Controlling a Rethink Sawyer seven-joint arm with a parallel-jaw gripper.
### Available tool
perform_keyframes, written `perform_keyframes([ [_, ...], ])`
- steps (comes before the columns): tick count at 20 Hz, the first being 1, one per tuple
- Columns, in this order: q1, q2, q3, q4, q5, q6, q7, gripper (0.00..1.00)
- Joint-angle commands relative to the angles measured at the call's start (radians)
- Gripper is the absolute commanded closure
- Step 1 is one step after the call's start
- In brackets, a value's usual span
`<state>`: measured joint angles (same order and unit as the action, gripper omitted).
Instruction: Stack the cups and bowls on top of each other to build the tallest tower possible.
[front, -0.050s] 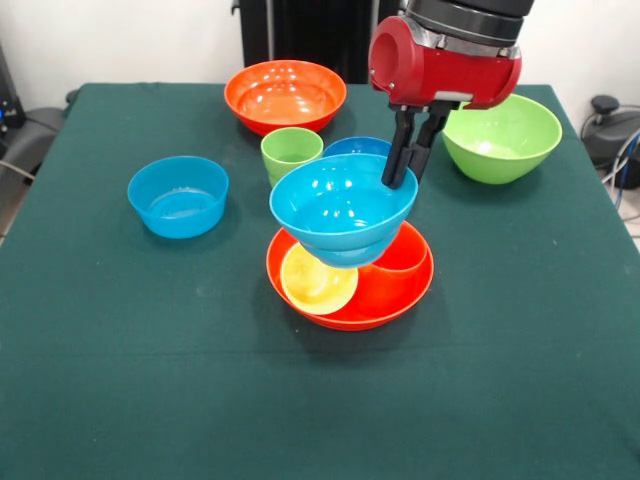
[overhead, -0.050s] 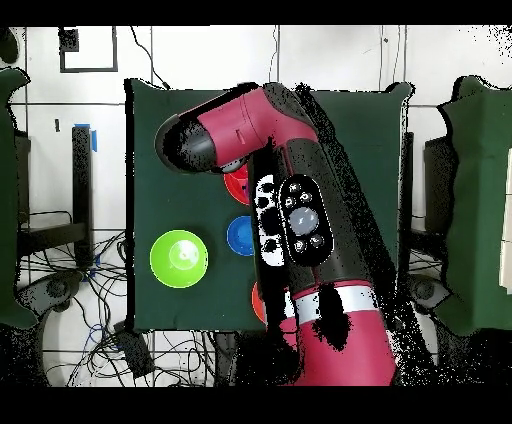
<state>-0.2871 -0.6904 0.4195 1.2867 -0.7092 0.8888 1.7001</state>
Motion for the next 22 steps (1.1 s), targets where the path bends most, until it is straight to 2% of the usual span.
perform_keyframes([
  [1, 0.026, 0.036, 0.0, 0.028, -0.035, -0.047, -0.04, 1.0],
  [13, 0.026, 0.038, 0.0, 0.032, -0.034, -0.064, -0.027, 1.0],
  [22, 0.015, 0.061, 0.014, 0.017, 0.007, 0.017, -0.067, 1.0],
])
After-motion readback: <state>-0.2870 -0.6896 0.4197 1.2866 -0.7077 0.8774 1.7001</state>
